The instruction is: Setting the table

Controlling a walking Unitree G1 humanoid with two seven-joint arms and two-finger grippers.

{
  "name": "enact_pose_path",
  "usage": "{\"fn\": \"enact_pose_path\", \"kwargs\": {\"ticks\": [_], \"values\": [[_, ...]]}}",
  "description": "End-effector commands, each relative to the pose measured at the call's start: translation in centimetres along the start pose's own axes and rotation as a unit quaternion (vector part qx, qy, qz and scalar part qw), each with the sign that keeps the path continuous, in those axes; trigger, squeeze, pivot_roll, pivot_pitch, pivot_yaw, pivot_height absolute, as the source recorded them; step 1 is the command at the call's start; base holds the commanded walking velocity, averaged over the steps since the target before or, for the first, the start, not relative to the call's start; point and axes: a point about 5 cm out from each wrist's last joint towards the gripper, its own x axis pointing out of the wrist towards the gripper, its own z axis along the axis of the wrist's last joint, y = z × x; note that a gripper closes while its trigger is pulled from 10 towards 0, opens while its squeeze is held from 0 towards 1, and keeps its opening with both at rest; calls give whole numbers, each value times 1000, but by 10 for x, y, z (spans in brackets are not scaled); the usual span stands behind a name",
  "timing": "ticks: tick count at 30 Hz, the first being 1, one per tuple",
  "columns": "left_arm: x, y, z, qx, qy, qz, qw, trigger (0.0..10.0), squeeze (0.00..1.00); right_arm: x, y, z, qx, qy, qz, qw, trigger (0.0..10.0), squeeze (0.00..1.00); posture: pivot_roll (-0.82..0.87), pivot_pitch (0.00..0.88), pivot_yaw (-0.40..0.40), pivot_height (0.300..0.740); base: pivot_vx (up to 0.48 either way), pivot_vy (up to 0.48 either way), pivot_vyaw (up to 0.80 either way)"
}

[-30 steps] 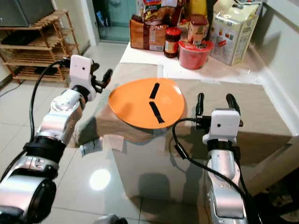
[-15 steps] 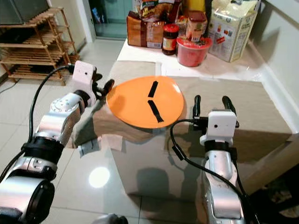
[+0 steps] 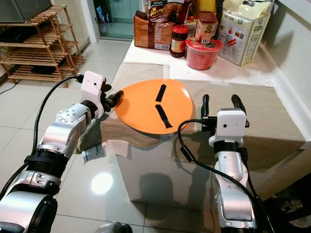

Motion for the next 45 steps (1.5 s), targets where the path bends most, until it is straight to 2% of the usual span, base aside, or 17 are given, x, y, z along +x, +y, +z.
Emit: {"fn": "enact_pose_path", "kwargs": {"ticks": [1,8,9,15,17,19,22,29,34,38,42,45], "values": [[0,-3,0,8,4,-6,1000,10000,0,1,-4,-3,2,12,-3,1000,10000,0,50,0,19,740,0,0,0],[2,-7,-10,19,26,-10,999,10000,0,2,-4,-3,3,12,-2,1000,10000,0,50,0,22,740,0,0,0],[2,-9,-18,22,44,-13,999,10000,0,2,-3,-3,6,11,-2,1000,10000,0,49,0,21,740,0,0,0],[3,-11,-27,16,64,-15,998,10000,0,2,-2,-4,17,15,-1,1000,10000,0,49,0,21,740,0,0,0],[2,-10,-30,12,70,-15,997,10000,0,3,-2,-4,24,19,-2,1000,10000,0,51,0,21,740,0,0,0],[1,-11,-40,-2,81,-21,996,10000,0,4,-3,-6,51,29,-6,998,10000,0,51,0,21,740,0,0,0],[0,-13,-46,-5,85,-27,996,10000,0,5,-3,-6,59,31,-4,998,10000,0,52,0,21,740,0,0,0],[-4,-30,-52,-6,61,-86,994,10000,0,6,0,-8,71,40,-2,997,10000,0,59,0,18,740,0,0,0],[-8,-47,-55,21,31,-130,991,10000,0,8,10,-12,135,61,21,989,10000,0,61,0,20,740,0,0,0],[-10,-54,-55,16,16,-151,988,10000,0,10,22,-25,185,100,41,977,10000,0,63,0,20,740,0,0,0],[-12,-58,-51,20,-2,-164,986,10000,0,11,25,-28,182,106,46,977,10000,0,73,0,14,740,0,0,0],[-15,-66,-40,24,-43,-190,981,10000,0,13,24,-27,184,104,49,976,10000,0,77,0,11,740,0,0,0]]}}
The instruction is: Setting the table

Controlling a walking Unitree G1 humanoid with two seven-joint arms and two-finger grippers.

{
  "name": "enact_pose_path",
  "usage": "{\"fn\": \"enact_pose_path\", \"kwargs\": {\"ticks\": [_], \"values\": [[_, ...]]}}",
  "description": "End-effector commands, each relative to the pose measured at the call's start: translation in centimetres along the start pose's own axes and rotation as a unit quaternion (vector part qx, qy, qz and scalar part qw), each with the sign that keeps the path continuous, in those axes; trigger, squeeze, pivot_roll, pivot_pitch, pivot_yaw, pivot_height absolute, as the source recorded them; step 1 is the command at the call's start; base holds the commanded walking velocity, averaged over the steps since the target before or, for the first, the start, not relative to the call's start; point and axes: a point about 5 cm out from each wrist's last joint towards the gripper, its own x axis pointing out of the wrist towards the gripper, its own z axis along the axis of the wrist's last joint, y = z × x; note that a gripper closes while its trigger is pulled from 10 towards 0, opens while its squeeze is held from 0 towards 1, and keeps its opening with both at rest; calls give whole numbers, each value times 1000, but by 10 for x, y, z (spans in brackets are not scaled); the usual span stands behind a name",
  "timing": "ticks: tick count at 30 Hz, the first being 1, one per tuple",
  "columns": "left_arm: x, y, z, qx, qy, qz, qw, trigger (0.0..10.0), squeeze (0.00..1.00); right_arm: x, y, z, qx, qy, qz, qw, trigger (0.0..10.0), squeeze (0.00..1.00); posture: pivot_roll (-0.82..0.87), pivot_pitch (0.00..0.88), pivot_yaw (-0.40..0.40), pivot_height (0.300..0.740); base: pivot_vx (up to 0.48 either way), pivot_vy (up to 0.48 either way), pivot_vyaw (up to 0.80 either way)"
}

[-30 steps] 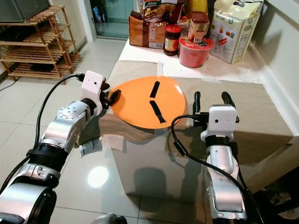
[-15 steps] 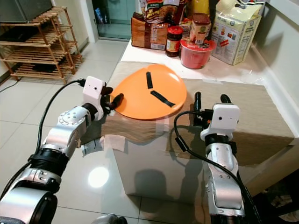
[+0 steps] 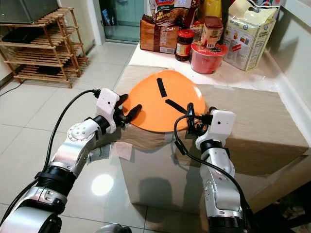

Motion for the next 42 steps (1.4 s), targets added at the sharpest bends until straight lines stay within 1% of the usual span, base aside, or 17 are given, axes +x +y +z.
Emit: {"fn": "enact_pose_path", "kwargs": {"ticks": [1,5,8,12,17,18,19,20,24,26,28,34,39,40,42], "values": [[1,-18,-10,1,20,-46,999,10000,0,3,-1,2,5,1,1,1000,10000,0,77,0,13,740,0,0,0],[0,-19,-9,3,17,-48,999,10000,0,4,-3,1,9,3,-1,1000,10000,0,77,0,13,740,0,0,0],[-2,-17,-14,-2,24,-43,999,10000,0,4,-1,-3,23,7,0,1000,10000,0,76,0,18,740,0,0,0],[-2,-18,-13,-3,21,-45,999,10000,0,7,-2,-11,42,24,-6,999,10000,0,82,0,15,740,0,0,0],[-2,-17,-11,-3,18,-44,999,10000,0,10,-4,-11,58,25,-12,998,10000,0,85,0,14,740,0,0,0],[-3,-16,-11,-3,18,-43,999,10000,0,12,-2,-11,68,27,-8,997,10000,0,87,0,16,740,0,0,0],[-3,-16,-11,-3,18,-43,999,10000,0,12,-2,-11,68,27,-8,997,10000,0,87,0,16,740,0,0,0],[-3,-16,-12,-4,17,-44,999,10000,0,14,0,-13,83,32,-2,996,10000,0,88,0,17,740,0,0,0],[-4,-16,-11,-6,16,-45,999,10000,0,15,2,-15,99,36,4,994,10000,0,89,0,18,740,0,0,0],[-4,-18,-10,-10,9,-52,999,10000,0,21,8,-19,124,49,22,991,10000,0,92,0,18,740,0,0,0],[-4,-19,-8,-12,4,-55,998,10000,0,24,13,-19,125,50,34,990,10000,0,95,0,18,740,0,0,0],[-4,-20,-5,-9,-3,-60,998,10000,0,27,13,-12,115,38,42,992,10000,0,98,0,15,740,0,0,0],[-5,-22,-4,-10,-8,-65,998,10000,0,29,14,-10,134,37,49,989,10000,0,94,0,18,740,0,0,0],[-4,-24,-3,-10,-11,-68,998,10000,0,31,16,-12,141,43,54,988,10000,0,94,0,18,740,0,0,0],[-4,-25,-1,-9,-15,-69,997,10000,0,32,18,-11,139,45,58,988,10000,0,94,0,18,740,0,0,0]]}}
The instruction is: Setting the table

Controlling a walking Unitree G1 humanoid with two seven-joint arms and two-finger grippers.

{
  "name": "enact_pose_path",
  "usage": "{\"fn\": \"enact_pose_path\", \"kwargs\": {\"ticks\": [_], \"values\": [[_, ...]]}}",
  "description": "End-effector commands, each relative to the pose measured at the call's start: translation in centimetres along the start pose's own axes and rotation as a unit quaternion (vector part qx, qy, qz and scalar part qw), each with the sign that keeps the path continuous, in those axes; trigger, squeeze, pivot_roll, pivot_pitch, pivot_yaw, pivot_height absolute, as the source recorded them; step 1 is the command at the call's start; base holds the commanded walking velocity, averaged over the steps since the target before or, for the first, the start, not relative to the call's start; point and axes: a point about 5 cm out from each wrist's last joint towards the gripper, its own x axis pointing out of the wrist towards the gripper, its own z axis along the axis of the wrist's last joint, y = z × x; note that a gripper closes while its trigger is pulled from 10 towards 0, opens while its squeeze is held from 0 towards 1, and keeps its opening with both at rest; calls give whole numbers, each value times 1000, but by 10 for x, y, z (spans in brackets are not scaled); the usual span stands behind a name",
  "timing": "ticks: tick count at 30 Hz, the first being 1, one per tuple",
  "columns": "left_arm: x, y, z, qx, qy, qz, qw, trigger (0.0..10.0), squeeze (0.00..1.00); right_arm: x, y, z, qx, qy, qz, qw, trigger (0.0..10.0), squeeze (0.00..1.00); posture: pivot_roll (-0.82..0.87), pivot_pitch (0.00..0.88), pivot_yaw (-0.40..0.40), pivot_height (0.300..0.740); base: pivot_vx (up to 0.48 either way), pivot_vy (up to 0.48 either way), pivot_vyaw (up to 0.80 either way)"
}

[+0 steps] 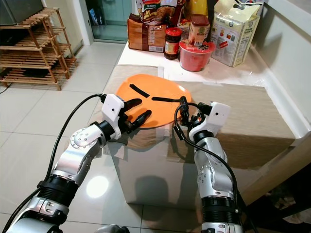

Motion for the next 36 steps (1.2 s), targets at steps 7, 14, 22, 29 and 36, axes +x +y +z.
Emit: {"fn": "enact_pose_path", "kwargs": {"ticks": [7,14,22,29,36], "values": [[6,-1,18,18,-31,13,999,10000,0,-7,-6,19,-182,-53,-37,981,10000,0,90,0,13,740,0,0,0],[7,5,24,15,-40,27,999,10000,0,-29,1,19,-242,-58,3,969,10000,0,77,0,13,740,0,0,0],[10,23,27,18,-35,69,997,10000,0,-49,-12,30,-295,-70,-12,953,10000,0,43,0,16,740,0,0,0],[14,43,32,40,-20,90,995,10000,0,-52,-8,34,-296,-80,-14,952,10000,0,39,0,25,740,0,0,0],[15,63,31,65,17,106,992,10000,0,-56,-5,34,-291,-84,-17,953,10000,0,36,0,36,740,0,0,0]]}}
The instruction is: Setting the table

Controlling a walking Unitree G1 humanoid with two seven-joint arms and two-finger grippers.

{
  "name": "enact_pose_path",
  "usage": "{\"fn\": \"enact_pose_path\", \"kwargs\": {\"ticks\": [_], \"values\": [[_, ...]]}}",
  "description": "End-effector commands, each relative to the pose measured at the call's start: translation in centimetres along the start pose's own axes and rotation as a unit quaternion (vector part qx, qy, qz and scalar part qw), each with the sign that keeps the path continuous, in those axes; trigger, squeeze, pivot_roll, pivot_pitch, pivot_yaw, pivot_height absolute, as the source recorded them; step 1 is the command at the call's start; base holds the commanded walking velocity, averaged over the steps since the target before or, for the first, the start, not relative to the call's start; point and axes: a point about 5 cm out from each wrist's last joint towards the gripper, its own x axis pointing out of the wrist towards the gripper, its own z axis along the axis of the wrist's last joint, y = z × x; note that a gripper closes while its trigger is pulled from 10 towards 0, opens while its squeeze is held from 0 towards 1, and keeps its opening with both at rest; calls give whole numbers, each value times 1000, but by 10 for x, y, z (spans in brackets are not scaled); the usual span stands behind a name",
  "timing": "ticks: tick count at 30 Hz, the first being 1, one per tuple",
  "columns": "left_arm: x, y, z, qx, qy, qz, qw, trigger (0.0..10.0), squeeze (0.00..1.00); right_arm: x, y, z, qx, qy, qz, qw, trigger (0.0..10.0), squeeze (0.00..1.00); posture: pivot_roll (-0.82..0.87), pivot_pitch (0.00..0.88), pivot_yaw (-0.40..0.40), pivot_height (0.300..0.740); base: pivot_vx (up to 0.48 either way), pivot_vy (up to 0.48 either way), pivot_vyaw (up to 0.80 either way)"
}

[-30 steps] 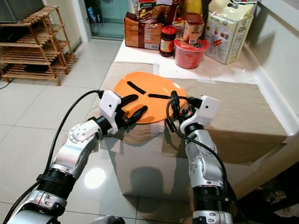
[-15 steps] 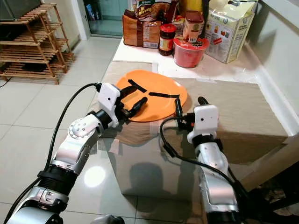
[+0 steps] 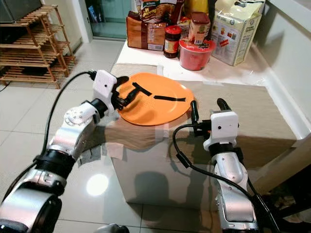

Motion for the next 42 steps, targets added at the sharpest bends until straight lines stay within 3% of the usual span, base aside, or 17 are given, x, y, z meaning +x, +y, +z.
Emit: {"fn": "enact_pose_path", "kwargs": {"ticks": [1,12,20,30,42], "values": [[1,8,0,13,11,10,1000,10000,0,-3,-1,1,-6,3,-6,1000,10000,0,36,0,36,740,0,0,0],[5,25,-6,8,46,48,998,10000,0,-9,1,0,0,11,-8,1000,10000,0,43,0,31,740,0,0,0],[6,39,-3,28,67,68,995,10000,0,-11,2,1,1,14,-11,1000,10000,0,34,0,39,740,0,0,0],[7,41,-5,48,89,68,993,10000,0,-12,0,1,0,18,-12,1000,10000,0,30,0,44,740,0,0,0],[8,32,-14,62,105,40,992,10000,0,-5,0,-1,19,26,-14,999,10000,0,40,0,42,740,0,0,0]]}}
